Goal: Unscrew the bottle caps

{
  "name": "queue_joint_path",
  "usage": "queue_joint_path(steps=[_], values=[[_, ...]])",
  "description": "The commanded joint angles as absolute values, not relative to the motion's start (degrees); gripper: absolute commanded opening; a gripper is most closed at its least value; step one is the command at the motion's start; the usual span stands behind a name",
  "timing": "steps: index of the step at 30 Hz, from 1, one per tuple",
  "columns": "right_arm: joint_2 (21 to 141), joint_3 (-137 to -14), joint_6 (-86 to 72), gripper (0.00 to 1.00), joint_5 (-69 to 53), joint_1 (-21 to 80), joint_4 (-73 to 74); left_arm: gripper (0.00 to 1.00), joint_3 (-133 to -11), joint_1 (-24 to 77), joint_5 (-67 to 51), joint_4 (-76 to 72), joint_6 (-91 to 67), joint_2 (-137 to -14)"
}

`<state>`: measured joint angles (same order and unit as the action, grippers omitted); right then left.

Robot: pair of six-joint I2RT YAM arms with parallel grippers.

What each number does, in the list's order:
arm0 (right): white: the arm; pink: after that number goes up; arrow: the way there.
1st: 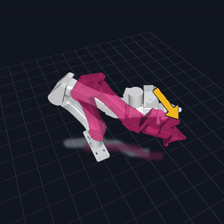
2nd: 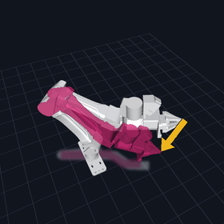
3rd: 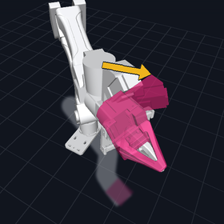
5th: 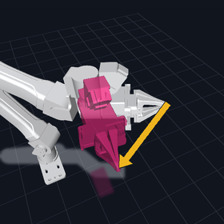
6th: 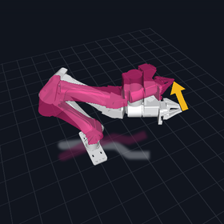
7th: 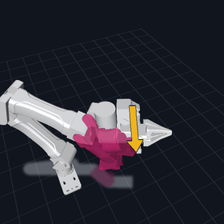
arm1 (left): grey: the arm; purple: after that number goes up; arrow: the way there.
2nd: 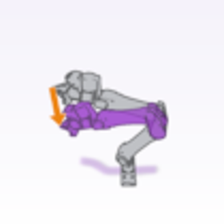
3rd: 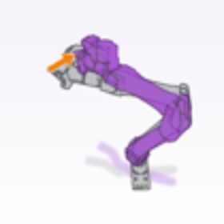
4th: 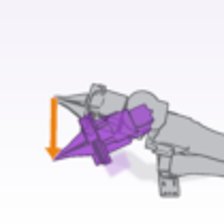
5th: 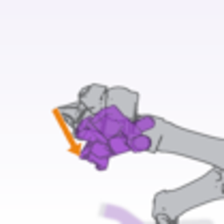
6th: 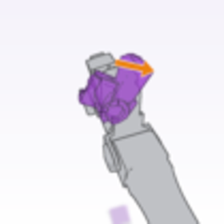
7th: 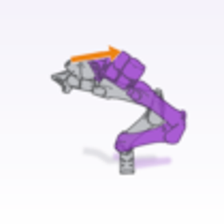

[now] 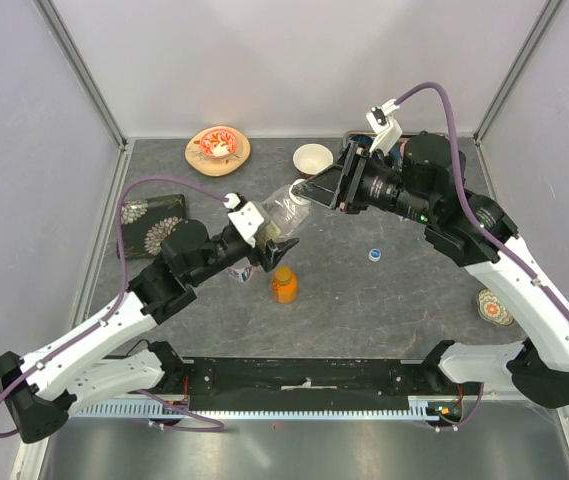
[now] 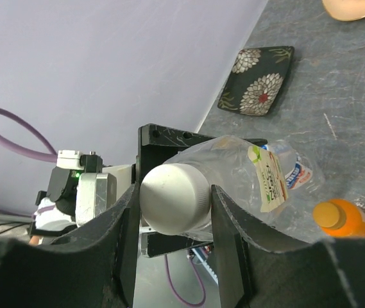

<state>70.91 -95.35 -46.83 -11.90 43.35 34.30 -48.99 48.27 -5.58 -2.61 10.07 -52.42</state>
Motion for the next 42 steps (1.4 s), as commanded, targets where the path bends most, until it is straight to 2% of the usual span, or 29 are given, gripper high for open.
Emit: queue_joint_path(steps=[1, 2, 3, 6, 8, 12, 19, 28, 34, 42], values=[[68.6, -95.7, -49.4, 0.15, -18.5, 45.3, 30.3, 0.1, -49.0, 48.6, -13.2, -5.2, 9.3, -49.8], [68.6, -96.5, -48.7, 0.24, -17.3, 45.3, 30.8, 0.03, -49.0, 48.6, -13.9, -4.5, 8.8, -48.9], [68.4, -96.9, -48.0, 0.32, -16.6, 45.3, 31.3, 0.02, -49.3, 48.6, -14.9, -4.0, 8.5, -48.5], [68.0, -97.6, -46.8, 0.44, -14.1, 45.3, 33.5, 0.02, -50.2, 48.6, -16.8, -2.3, 7.1, -47.3], [67.9, -97.7, -46.1, 0.57, -13.0, 45.3, 34.2, 0.02, -51.6, 48.6, -18.3, -0.4, 6.0, -47.0], [67.9, -97.8, -42.9, 0.71, -8.9, 45.3, 36.8, 0.02, -55.6, 48.5, -24.9, 5.7, 2.8, -47.5], [67.1, -96.6, -38.6, 0.75, -3.5, 45.3, 37.0, 0.02, -60.0, 48.5, -30.4, 11.9, -2.6, -47.4], [58.8, -94.0, -28.0, 0.79, 8.6, 45.3, 34.0, 0.02, -65.1, 48.4, -29.4, 22.2, -4.3, -50.7], [56.3, -91.1, -25.9, 0.78, 6.3, 45.3, 31.0, 0.02, -68.1, 48.3, -34.0, 25.8, -5.5, -57.3], [57.7, -87.4, -26.8, 0.77, 1.4, 45.2, 30.9, 0.02, -69.8, 48.3, -34.4, 25.1, -6.6, -61.2]])
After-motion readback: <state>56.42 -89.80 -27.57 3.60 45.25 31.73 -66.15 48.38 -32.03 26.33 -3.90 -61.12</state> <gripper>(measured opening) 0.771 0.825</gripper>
